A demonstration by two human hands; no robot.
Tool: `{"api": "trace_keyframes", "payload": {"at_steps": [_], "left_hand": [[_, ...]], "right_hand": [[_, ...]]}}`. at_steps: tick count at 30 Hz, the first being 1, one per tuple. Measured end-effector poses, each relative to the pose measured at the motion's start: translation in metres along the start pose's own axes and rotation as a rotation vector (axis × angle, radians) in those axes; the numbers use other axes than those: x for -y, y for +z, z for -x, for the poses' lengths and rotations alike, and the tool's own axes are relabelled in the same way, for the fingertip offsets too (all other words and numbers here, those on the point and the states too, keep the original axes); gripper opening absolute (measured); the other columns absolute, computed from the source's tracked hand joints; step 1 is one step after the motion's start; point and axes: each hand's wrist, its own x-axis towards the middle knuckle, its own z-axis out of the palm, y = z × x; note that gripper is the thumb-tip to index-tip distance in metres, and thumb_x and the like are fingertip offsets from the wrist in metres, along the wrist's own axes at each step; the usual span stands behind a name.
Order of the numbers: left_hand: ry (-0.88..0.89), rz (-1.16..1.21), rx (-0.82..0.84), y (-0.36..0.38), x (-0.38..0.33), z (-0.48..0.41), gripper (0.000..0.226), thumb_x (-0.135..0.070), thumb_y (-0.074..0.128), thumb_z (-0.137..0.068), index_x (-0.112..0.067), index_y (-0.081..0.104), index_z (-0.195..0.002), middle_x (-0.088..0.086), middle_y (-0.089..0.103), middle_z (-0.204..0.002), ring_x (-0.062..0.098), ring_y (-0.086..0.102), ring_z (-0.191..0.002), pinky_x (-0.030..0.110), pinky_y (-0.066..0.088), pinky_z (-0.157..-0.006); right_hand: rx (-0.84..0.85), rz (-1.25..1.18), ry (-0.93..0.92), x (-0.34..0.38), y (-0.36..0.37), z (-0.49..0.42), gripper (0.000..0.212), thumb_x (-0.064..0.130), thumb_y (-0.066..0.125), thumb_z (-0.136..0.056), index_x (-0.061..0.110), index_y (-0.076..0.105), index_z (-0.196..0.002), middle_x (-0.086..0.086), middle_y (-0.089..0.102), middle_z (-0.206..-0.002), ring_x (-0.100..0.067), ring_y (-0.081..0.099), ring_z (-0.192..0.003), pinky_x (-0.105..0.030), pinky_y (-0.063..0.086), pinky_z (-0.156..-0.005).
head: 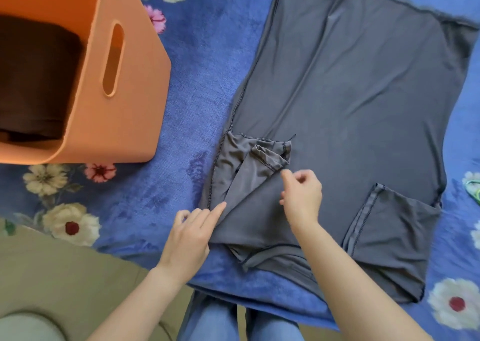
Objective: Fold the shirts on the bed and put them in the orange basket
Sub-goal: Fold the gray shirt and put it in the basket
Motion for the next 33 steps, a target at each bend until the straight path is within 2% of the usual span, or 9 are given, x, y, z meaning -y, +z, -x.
{"api": "trace_keyframes", "payload": {"at_steps": [4,7,11,14,18,23,27,30,33], "left_hand": [[-0.192,-0.072,0.131,0.012,-0.006,0.003,0.073,0.000,0.073,-0.050,-0.007,0.055,-0.120,-0.001,0.054,-0.071,0.023,0.051,-0.072,0.033,0.030,-0.071],[-0.290,-0.020,0.131,0.009,-0.009,-0.002,0.046,-0.009,0.078,-0.056,-0.017,0.058,-0.096,0.000,0.052,-0.078,0.021,0.039,-0.080,0.037,0.039,-0.068],[-0.362,0.160,0.146,0.002,-0.003,-0.005,0.037,0.002,0.069,-0.066,-0.021,0.046,-0.082,0.001,0.041,-0.088,0.025,0.042,-0.078,0.036,0.044,-0.053],[-0.363,0.222,0.143,-0.001,0.005,-0.003,0.045,0.013,0.059,-0.067,-0.024,0.038,-0.081,-0.001,0.040,-0.085,0.025,0.047,-0.074,0.033,0.041,-0.044],[-0.402,0.271,0.160,0.000,0.013,0.005,0.037,0.013,0.058,-0.070,-0.022,0.050,-0.081,-0.004,0.042,-0.083,0.018,0.045,-0.073,0.031,0.040,-0.050],[-0.701,0.449,0.134,-0.002,0.002,0.003,0.023,-0.001,0.061,-0.076,-0.023,0.056,-0.071,-0.010,0.042,-0.089,0.016,0.047,-0.090,0.028,0.040,-0.074],[-0.833,0.496,0.003,-0.004,-0.016,-0.034,0.028,-0.025,0.067,-0.080,-0.015,0.053,-0.103,0.002,0.048,-0.106,0.021,0.042,-0.103,0.036,0.036,-0.093],[-0.767,0.516,-0.026,0.002,-0.023,-0.084,0.055,-0.037,0.067,-0.084,-0.009,0.046,-0.126,0.008,0.051,-0.121,0.026,0.043,-0.117,0.039,0.034,-0.099],[-0.710,0.448,0.055,0.012,-0.022,-0.127,0.037,-0.037,0.053,-0.094,-0.005,0.049,-0.113,0.020,0.056,-0.117,0.036,0.048,-0.114,0.039,0.033,-0.082]], "right_hand": [[0.208,0.572,-0.291,0.020,0.037,0.016,0.042,0.052,0.064,-0.079,0.014,0.049,-0.090,0.000,0.057,-0.091,-0.024,0.055,-0.087,-0.034,0.039,-0.070],[0.247,0.847,-0.324,0.016,0.050,0.007,0.040,0.038,0.062,-0.084,0.008,0.048,-0.106,-0.010,0.058,-0.113,-0.032,0.057,-0.106,-0.033,0.038,-0.072],[0.170,0.104,-0.133,0.002,0.028,0.003,0.021,0.017,0.061,-0.074,0.009,0.043,-0.064,-0.001,0.047,-0.062,-0.019,0.047,-0.066,-0.028,0.040,-0.059],[0.092,-0.270,0.114,-0.033,-0.004,0.019,0.007,0.007,0.059,-0.073,0.001,0.055,-0.074,-0.007,0.055,-0.069,-0.018,0.053,-0.066,-0.033,0.051,-0.060],[0.142,-0.158,0.309,-0.063,-0.028,0.025,0.002,0.008,0.051,-0.075,0.007,0.052,-0.074,-0.014,0.059,-0.073,-0.028,0.065,-0.070,-0.030,0.052,-0.056],[0.018,-0.038,0.179,-0.030,-0.022,-0.001,0.025,0.031,0.065,-0.084,0.009,0.056,-0.088,0.002,0.053,-0.080,-0.021,0.052,-0.084,-0.034,0.045,-0.075],[0.158,0.124,0.172,-0.019,-0.022,-0.014,0.042,0.021,0.076,-0.076,0.010,0.050,-0.106,0.000,0.056,-0.098,-0.019,0.054,-0.093,-0.028,0.039,-0.074],[0.255,0.015,0.127,-0.022,-0.023,-0.012,0.028,0.011,0.077,-0.074,0.007,0.063,-0.098,-0.003,0.068,-0.091,-0.017,0.064,-0.086,-0.027,0.049,-0.073],[0.235,-0.058,-0.086,-0.023,-0.026,-0.008,0.008,0.012,0.073,-0.080,0.007,0.068,-0.082,0.002,0.065,-0.075,-0.006,0.054,-0.067,-0.018,0.044,-0.062]]}}
